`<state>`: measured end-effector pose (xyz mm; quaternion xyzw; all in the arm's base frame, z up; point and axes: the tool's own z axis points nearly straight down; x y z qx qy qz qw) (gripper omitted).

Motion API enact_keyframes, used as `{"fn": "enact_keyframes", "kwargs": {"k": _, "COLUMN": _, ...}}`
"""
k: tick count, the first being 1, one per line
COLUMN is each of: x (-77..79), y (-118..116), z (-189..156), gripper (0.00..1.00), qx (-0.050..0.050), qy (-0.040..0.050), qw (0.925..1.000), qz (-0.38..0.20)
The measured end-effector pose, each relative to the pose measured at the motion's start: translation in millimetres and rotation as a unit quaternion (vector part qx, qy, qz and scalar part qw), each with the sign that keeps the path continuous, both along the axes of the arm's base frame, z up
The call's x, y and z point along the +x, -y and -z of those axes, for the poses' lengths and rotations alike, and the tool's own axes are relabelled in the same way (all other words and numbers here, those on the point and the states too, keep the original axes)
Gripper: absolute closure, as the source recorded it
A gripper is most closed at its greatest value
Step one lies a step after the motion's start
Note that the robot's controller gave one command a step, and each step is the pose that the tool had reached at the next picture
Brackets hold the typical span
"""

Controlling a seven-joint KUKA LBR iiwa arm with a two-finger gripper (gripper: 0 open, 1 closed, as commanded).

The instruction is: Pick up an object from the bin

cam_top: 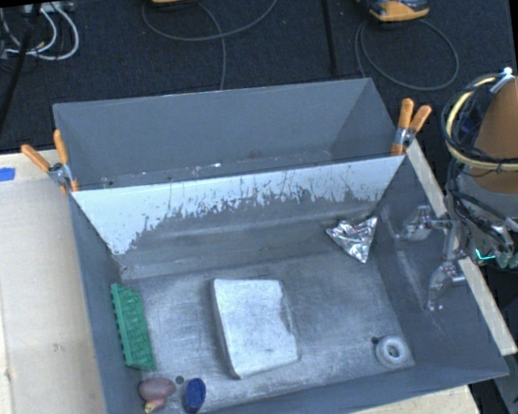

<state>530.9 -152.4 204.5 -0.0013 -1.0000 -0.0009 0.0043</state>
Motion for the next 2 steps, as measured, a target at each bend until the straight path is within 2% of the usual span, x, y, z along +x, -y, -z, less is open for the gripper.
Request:
{"fn": "enact_keyframes", "kwargs": {"k": 1, "x": -31.6, "y": -10.6, "z": 120.1, "gripper": 0.0, "qx": -0.001, "qy": 0.0073, "qw": 0.9998, "qz": -0.019}}
{"fn": "enact_keyframes", "kwargs": {"k": 2, "x": -33.2, "y": -16.9, "z": 128.7, "gripper": 0.0, "qx": 0.002, "qy": 0.0054, "qw": 0.9909, "qz": -0.135}}
